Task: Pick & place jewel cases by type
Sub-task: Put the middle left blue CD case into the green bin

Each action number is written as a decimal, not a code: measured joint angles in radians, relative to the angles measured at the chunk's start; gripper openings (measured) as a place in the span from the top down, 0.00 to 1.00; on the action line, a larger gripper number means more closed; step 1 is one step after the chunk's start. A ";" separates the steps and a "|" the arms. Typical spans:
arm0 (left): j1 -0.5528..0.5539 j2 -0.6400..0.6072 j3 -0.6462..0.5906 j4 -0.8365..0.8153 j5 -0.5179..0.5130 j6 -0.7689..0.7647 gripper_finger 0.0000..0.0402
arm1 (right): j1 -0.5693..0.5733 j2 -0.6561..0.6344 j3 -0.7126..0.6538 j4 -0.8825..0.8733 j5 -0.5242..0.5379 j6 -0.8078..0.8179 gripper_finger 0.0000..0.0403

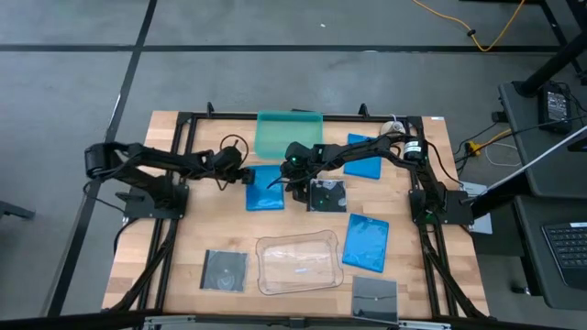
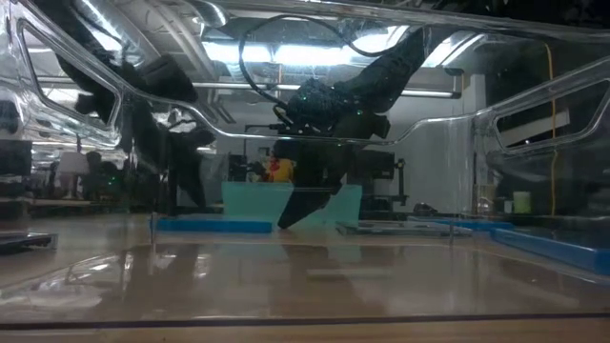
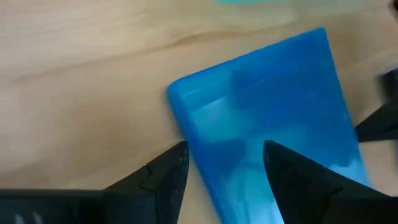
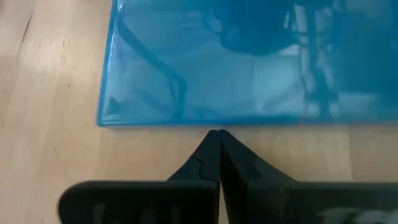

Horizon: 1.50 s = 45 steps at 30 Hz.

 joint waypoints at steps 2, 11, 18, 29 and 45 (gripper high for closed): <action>-0.002 0.039 0.002 0.049 0.001 -0.016 0.50 | 0.000 0.000 0.000 -0.002 0.000 -0.007 0.99; -0.007 0.063 -0.004 0.139 -0.004 -0.045 0.51 | -0.003 -0.001 -0.001 -0.006 -0.003 -0.033 0.99; -0.013 0.043 -0.009 0.167 0.023 -0.062 0.50 | -0.020 0.000 -0.001 -0.008 -0.024 -0.033 0.99; -0.033 -0.114 0.010 0.209 0.109 -0.074 0.51 | -0.033 0.002 -0.001 0.013 -0.030 -0.032 0.99; -0.119 -0.078 0.004 0.111 0.061 -0.124 0.52 | -0.036 0.003 0.000 0.028 -0.009 -0.027 0.99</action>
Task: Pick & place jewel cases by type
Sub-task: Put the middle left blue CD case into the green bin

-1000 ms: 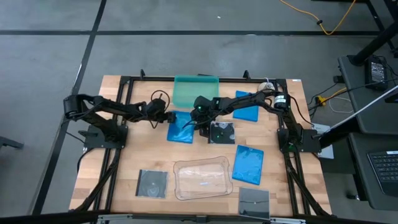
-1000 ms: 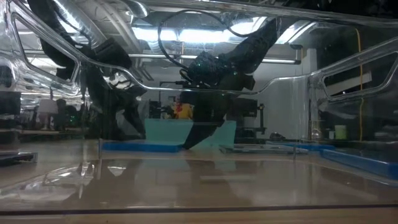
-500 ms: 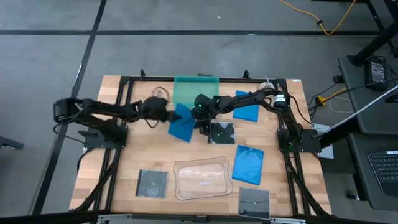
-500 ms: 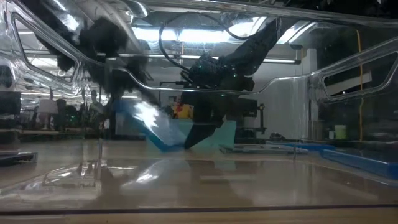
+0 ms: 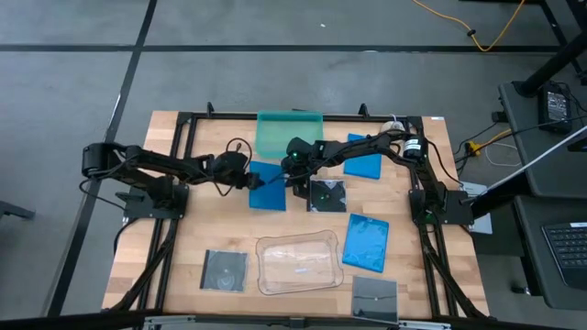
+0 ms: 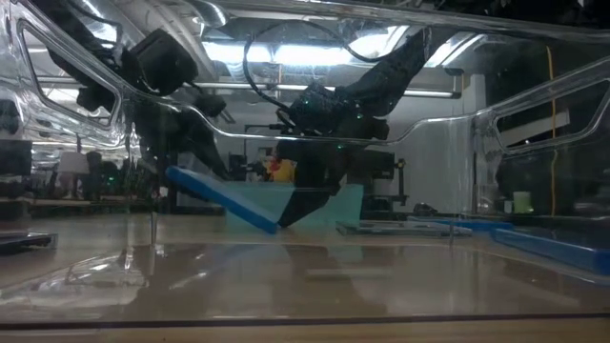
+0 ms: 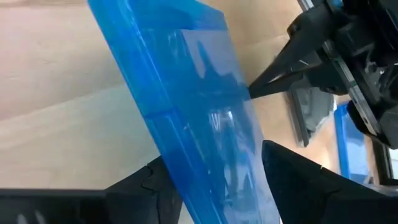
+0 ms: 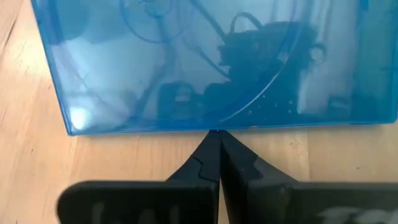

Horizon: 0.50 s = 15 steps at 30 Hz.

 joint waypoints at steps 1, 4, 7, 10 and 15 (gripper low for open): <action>-0.001 0.000 0.000 0.000 0.000 -0.008 0.54 | 0.000 0.000 0.000 0.000 0.000 0.000 0.99; -0.004 0.000 0.000 0.000 -0.005 -0.029 0.60 | 0.000 0.000 0.000 -0.003 -0.002 0.001 0.99; -0.007 -0.001 0.000 -0.001 0.003 -0.036 0.69 | 0.000 0.000 0.000 -0.006 -0.004 0.001 0.99; -0.007 -0.005 0.000 0.008 0.027 -0.046 0.81 | 0.000 -0.005 0.000 -0.011 -0.011 0.015 0.99; -0.013 -0.032 0.000 0.069 0.041 -0.034 0.97 | -0.001 -0.050 -0.005 -0.058 0.015 0.023 0.99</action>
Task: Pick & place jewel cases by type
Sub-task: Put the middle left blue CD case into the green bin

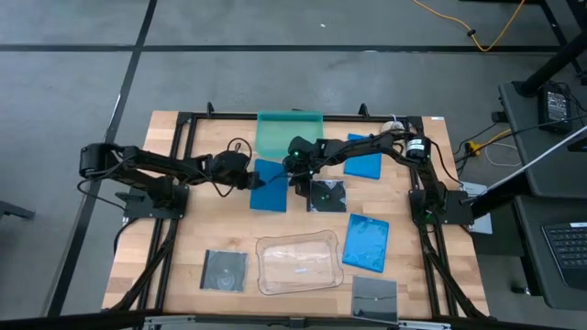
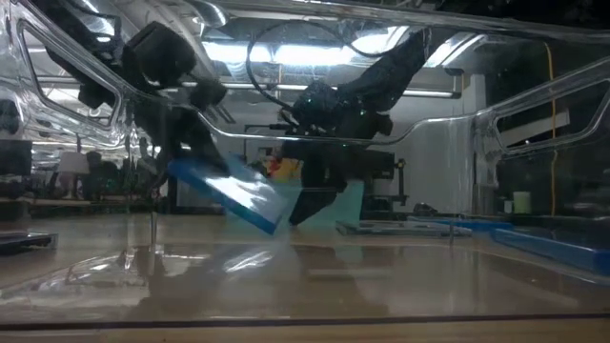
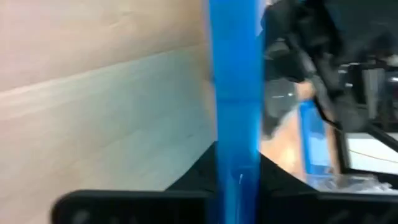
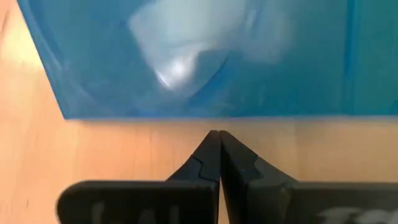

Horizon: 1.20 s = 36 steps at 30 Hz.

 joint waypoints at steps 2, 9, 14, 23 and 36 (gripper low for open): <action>-0.005 -0.016 -0.001 0.021 -0.013 0.007 0.97 | 0.000 -0.037 0.000 -0.017 0.026 -0.001 0.99; -0.028 -0.124 -0.002 0.051 -0.030 0.039 0.97 | -0.001 -0.186 0.002 -0.149 0.121 -0.021 0.99; -0.066 -0.211 -0.001 0.044 -0.067 0.056 0.97 | -0.001 -0.281 0.003 -0.230 0.142 0.000 0.99; -0.116 -0.312 -0.001 0.038 -0.119 0.203 0.97 | 0.024 -0.364 0.004 -0.248 0.212 0.052 0.99; -0.107 -0.457 0.080 0.003 -0.113 0.512 0.97 | 0.054 -0.524 0.004 -0.347 0.236 0.182 0.99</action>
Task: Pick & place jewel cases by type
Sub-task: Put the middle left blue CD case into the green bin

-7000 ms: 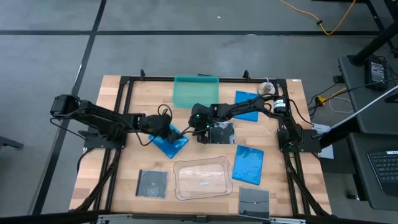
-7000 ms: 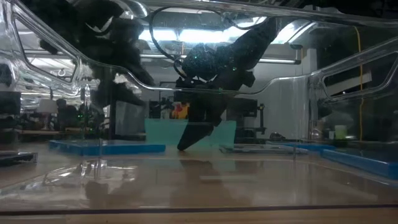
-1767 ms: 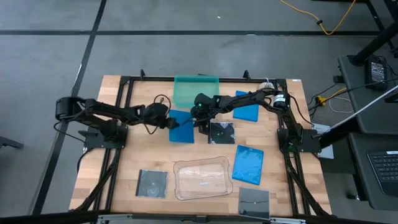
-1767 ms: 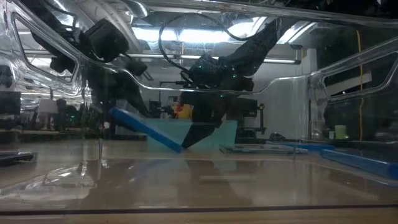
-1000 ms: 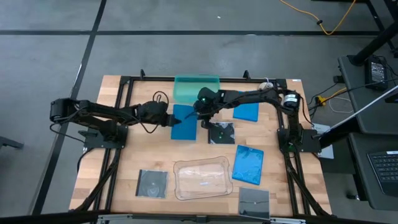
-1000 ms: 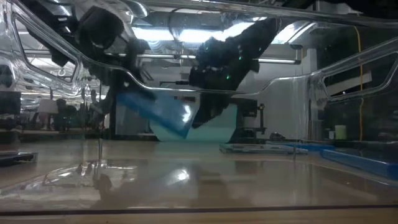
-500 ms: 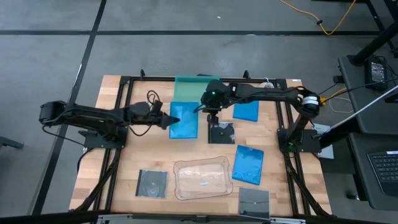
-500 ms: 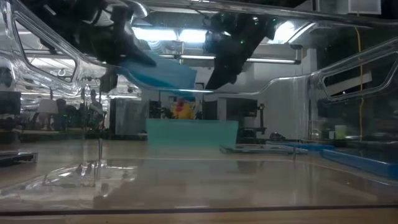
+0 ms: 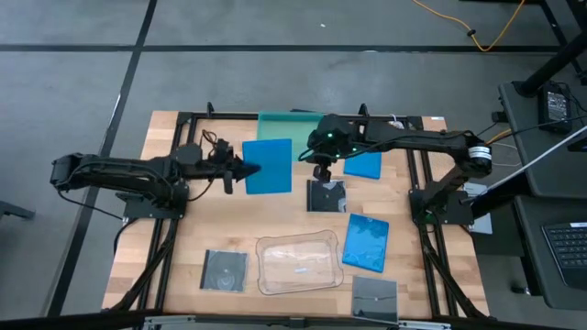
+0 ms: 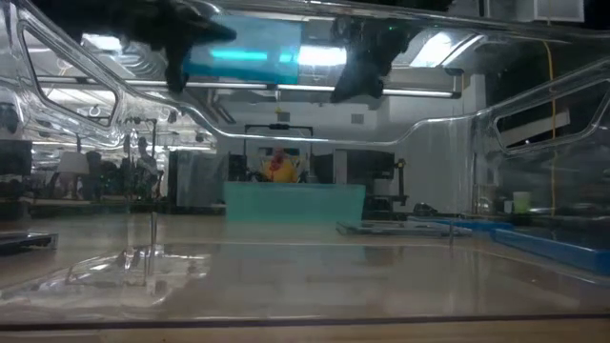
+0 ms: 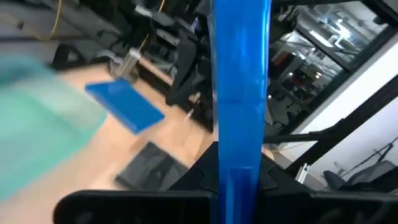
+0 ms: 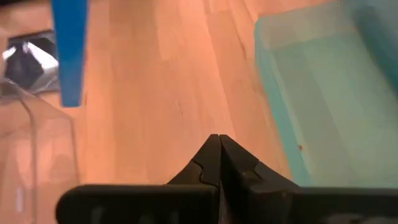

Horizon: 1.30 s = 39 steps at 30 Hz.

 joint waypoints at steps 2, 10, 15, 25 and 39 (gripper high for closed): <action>0.007 -0.002 0.049 -0.052 0.010 0.032 0.97 | 0.002 -0.034 0.000 -0.023 0.012 0.009 0.99; 0.014 -0.001 0.288 -0.290 0.031 0.217 0.97 | 0.023 -0.185 0.000 -0.046 0.091 0.055 0.99; 0.014 -0.001 0.423 -0.397 0.031 0.312 0.97 | 0.059 -0.289 0.000 -0.044 0.157 0.057 0.99; 0.014 0.008 0.567 -0.572 -0.032 0.551 0.97 | 0.127 -0.456 0.001 0.111 0.196 0.056 0.99; 0.014 0.058 0.659 -0.571 -0.050 0.734 0.97 | 0.130 -0.458 0.001 0.117 0.185 0.022 0.99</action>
